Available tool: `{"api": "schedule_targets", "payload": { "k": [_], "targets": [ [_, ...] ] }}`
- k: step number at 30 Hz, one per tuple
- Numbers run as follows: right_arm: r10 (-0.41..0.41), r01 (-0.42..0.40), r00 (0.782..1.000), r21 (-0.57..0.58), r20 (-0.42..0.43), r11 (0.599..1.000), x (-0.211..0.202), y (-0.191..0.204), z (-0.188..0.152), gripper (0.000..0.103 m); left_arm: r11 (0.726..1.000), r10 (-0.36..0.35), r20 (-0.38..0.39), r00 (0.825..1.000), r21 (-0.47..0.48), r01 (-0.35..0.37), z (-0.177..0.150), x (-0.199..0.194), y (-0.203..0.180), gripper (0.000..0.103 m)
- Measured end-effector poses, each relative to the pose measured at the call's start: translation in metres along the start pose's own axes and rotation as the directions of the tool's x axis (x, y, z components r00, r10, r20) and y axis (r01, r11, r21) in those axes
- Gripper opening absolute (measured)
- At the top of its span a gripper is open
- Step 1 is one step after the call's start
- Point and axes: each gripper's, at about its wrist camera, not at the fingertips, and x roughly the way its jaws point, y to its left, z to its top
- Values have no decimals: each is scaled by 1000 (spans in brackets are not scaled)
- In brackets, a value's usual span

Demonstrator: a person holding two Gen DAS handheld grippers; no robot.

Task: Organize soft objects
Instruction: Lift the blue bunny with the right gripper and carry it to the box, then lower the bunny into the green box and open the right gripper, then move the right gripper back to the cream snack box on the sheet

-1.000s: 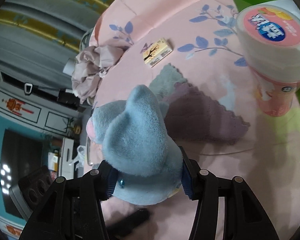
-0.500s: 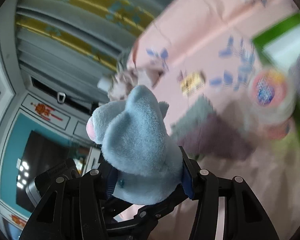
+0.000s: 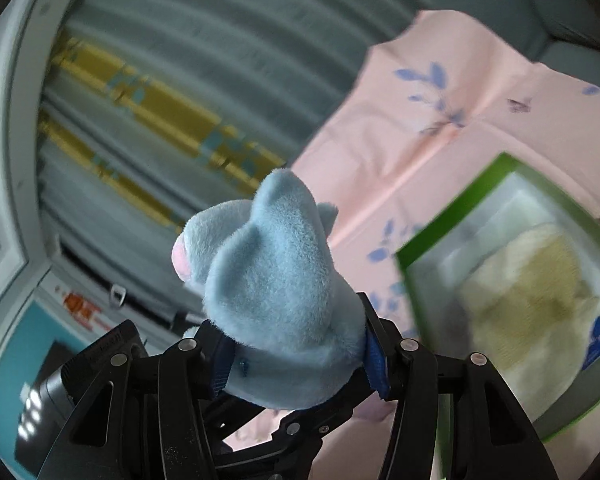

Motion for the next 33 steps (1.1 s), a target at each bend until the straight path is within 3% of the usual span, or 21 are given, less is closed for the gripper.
{"api": "schedule_targets", "payload": {
  "k": [7, 15, 19, 28, 33],
  "targets": [
    [-44, 43, 999, 148, 9, 988, 10, -67, 19, 56, 999, -35, -133, 990, -25, 32, 12, 71, 9, 27],
    [-151, 149, 988, 222, -8, 964, 26, -101, 21, 56, 993, -57, -224, 973, -110, 32, 10, 111, 16, 29],
    [-228, 226, 974, 236, -22, 945, 29, -111, 17, 56, 997, -31, -229, 973, -72, 15, 4, 109, 5, 29],
    [-288, 272, 957, 267, 23, 925, 10, -109, 17, 61, 993, -73, -171, 983, -106, 55, -2, 71, -1, 29],
    [-299, 270, 951, 268, 75, 925, -8, -103, 17, 78, 992, -81, -113, 990, -102, 69, 0, 39, -9, 50]
  ]
}}
